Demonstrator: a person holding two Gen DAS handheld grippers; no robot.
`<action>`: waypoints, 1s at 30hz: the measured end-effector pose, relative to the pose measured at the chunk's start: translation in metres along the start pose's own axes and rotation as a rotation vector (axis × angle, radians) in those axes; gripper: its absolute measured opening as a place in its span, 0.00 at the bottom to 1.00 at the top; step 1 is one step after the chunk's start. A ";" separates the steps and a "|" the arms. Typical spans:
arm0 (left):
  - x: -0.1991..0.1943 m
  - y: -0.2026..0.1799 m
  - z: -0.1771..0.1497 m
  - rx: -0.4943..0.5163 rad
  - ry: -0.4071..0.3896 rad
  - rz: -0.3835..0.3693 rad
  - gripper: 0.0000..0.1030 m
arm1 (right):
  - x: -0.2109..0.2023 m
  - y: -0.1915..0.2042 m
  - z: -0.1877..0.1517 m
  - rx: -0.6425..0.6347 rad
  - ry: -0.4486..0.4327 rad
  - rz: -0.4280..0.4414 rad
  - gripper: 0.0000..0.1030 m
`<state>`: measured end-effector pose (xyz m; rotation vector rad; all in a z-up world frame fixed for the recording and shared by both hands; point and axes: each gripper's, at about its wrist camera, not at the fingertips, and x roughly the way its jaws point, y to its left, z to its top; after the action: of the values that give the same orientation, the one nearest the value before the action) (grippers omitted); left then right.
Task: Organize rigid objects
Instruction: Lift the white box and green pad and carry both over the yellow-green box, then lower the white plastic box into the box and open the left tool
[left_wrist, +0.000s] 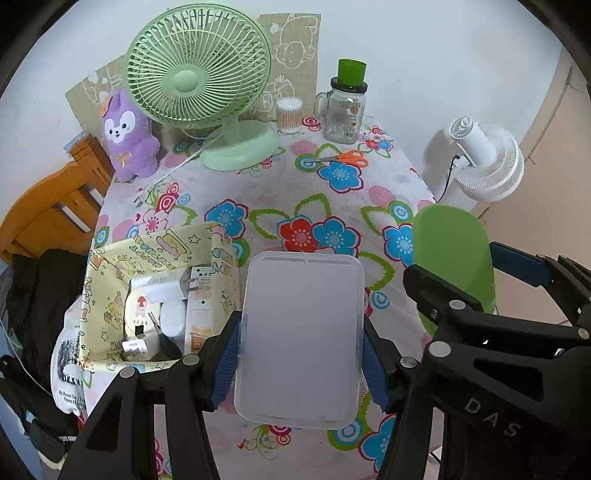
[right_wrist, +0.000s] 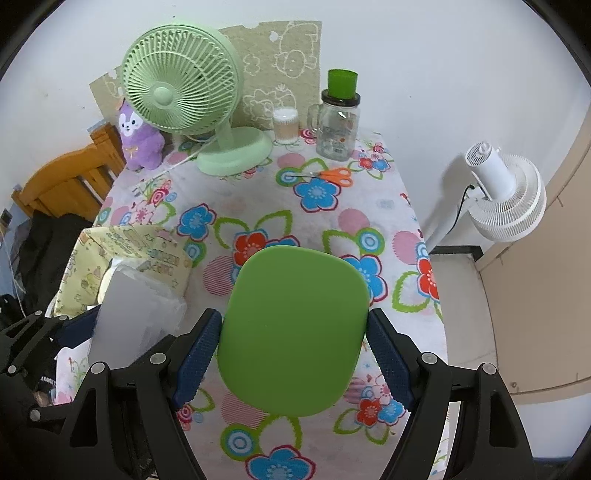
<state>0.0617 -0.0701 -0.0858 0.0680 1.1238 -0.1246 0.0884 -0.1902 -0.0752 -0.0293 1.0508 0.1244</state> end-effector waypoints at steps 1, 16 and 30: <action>-0.001 0.002 0.000 0.003 -0.003 -0.002 0.59 | -0.001 0.003 0.001 -0.002 -0.002 -0.001 0.79; -0.006 0.042 -0.003 0.017 -0.006 -0.017 0.59 | -0.002 0.046 0.006 -0.017 -0.001 -0.011 0.79; 0.005 0.083 -0.003 0.010 0.010 -0.017 0.59 | 0.013 0.087 0.014 -0.039 0.019 -0.004 0.79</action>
<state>0.0717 0.0119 -0.0922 0.0682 1.1336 -0.1452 0.0971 -0.1013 -0.0763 -0.0680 1.0674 0.1409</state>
